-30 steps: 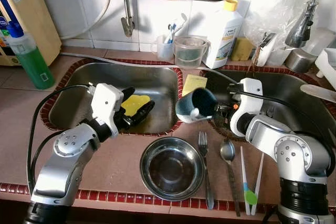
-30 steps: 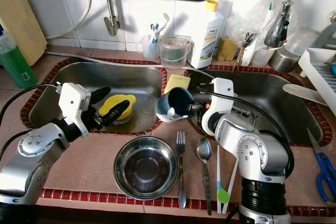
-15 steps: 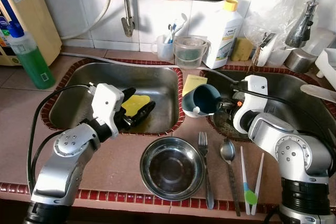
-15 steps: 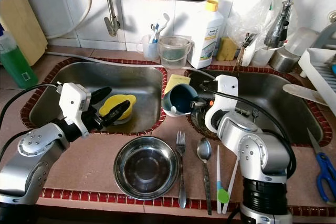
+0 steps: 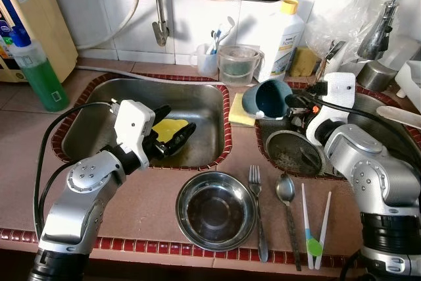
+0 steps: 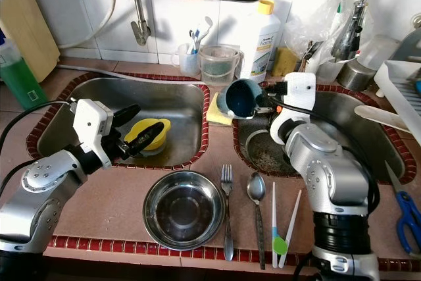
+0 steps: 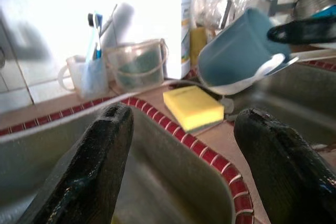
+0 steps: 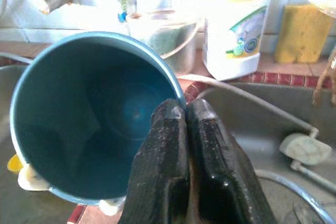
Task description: Kitchen organization
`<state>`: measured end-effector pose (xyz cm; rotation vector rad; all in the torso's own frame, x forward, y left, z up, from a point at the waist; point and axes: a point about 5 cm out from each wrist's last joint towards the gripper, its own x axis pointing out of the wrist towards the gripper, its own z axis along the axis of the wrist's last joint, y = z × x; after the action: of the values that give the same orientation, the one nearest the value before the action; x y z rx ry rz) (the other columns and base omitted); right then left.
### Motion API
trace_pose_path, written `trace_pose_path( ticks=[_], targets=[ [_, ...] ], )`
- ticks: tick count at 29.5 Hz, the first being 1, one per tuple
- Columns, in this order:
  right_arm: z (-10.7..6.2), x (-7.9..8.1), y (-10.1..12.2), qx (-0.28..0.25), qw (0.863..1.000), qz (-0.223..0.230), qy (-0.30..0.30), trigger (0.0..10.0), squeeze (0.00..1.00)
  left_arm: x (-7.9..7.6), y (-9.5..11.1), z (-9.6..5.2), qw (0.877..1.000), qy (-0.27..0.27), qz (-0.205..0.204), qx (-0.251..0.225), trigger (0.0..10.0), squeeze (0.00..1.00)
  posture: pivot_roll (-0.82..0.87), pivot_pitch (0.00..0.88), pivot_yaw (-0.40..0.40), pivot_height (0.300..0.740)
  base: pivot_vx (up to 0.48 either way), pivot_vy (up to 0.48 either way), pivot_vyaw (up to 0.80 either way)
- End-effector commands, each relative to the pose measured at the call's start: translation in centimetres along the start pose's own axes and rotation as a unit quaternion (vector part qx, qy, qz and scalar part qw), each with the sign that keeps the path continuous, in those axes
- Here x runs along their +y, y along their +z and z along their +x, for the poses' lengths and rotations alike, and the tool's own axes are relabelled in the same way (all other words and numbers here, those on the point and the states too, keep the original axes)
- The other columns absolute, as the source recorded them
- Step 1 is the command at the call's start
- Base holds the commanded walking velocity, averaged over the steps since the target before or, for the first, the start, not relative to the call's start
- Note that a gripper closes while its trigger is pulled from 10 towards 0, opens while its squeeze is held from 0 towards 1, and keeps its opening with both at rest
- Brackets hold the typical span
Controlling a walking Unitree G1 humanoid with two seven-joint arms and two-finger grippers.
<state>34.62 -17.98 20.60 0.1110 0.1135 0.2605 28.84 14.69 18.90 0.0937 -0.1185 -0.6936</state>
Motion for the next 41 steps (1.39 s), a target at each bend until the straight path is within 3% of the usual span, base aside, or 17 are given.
trace_pose_path(
  ticks=[1, 9, 14, 18, 26, 33, 41],
  targets=[
    [0.4, -0.4, 0.3, -0.011, 1.0, -0.011, 0.007, 10.0, 0.0, 0.0, 0.9, 0.0, 1.0, -0.001, 0.009, -0.01, 10.0, 0.0, -0.05, 0.041, -0.029, 0.74, 0.0, 0.0, 0.0],
    [2.6, -1.3, -0.7, -0.004, 0.998, -0.059, 0.025, 10.0, 0.0, 0.1, 1.4, -0.7, 1.0, 0.012, 0.008, -0.014, 10.0, 0.0, -0.02, 0.062, -0.042, 0.74, 0.0, 0.0, 0.0],
    [4.1, -1.4, 0.1, -0.019, 0.995, -0.096, 0.035, 10.0, 0.0, -0.3, 1.5, -0.9, 1.0, 0.01, 0.005, -0.014, 10.0, 0.0, -0.01, 0.061, -0.046, 0.74, 0.0, 0.0, 0.0],
    [4.5, -1.3, 0.4, -0.022, 0.993, -0.11, 0.038, 10.0, 0.0, -0.3, 1.5, -0.8, 1.0, 0.01, 0.004, -0.014, 10.0, 0.0, -0.01, 0.056, -0.05, 0.74, 0.0, 0.0, 0.0],
    [5.4, 0.2, 1.3, -0.057, 0.985, -0.122, 0.109, 10.0, 0.0, -0.6, 1.5, -0.7, 1.0, 0.012, -0.001, -0.016, 10.0, 0.0, -0.01, 0.049, -0.055, 0.74, 0.0, 0.0, 0.0],
    [5.8, 1.1, 0.3, -0.049, 0.982, -0.129, 0.129, 10.0, 0.0, -1.0, 1.6, -0.6, 1.0, 0.007, -0.006, -0.018, 10.0, 0.0, -0.01, 0.051, -0.052, 0.74, 0.0, 0.0, 0.0],
    [6.3, 2.5, -1.5, -0.022, 0.978, -0.108, 0.176, 10.0, 0.0, -1.3, 1.9, -1.2, 1.0, 0.011, -0.01, -0.016, 10.0, 0.0, 0.01, 0.089, -0.057, 0.74, 0.0, 0.0, 0.0]
  ],
)
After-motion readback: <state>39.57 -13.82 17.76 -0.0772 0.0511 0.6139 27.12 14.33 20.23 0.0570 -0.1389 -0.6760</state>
